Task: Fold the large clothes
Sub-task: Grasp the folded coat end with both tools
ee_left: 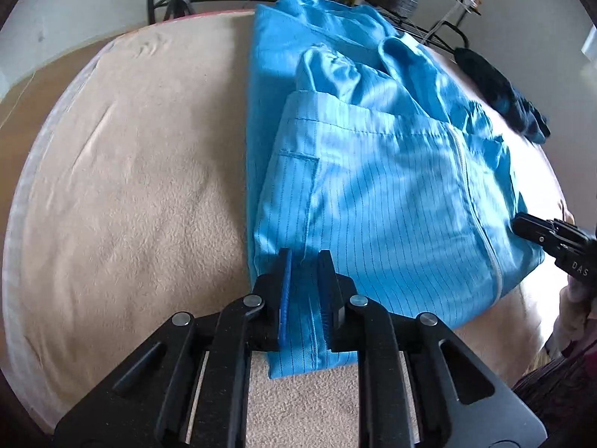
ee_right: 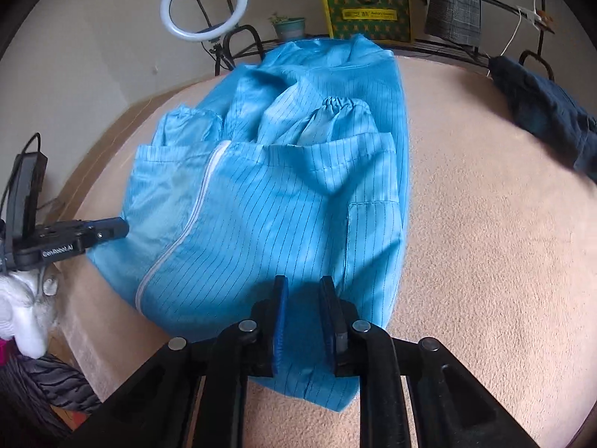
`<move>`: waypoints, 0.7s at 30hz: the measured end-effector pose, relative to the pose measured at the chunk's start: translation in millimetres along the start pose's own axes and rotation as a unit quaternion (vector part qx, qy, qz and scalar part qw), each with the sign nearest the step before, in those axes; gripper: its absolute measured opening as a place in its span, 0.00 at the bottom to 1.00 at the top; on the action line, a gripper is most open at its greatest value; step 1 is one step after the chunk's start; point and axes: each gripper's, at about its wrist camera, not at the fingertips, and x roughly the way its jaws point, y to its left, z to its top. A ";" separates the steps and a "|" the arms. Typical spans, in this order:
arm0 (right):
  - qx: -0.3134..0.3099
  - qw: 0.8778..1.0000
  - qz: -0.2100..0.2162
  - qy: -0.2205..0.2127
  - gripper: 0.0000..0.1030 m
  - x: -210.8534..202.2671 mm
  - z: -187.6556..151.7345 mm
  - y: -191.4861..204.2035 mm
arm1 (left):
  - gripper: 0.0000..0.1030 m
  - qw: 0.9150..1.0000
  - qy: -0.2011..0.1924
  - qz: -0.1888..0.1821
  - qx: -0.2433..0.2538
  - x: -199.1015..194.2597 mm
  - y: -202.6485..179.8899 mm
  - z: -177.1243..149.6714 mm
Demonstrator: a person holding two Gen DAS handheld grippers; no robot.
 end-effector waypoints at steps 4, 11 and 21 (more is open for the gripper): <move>0.017 1.000 -0.006 -0.018 0.21 -13.6 16.6 -13.9 | 0.15 1.000 -0.026 -0.006 -0.012 -18.3 6.8 19.1; -0.014 0.998 -0.004 -0.068 0.33 -42.1 59.6 -17.4 | 0.18 0.995 -0.085 -0.058 -0.014 -43.4 19.8 95.9; 0.004 0.996 0.067 -0.063 0.45 -20.2 165.0 -81.3 | 0.43 0.979 -0.053 -0.179 -0.080 25.2 77.6 226.6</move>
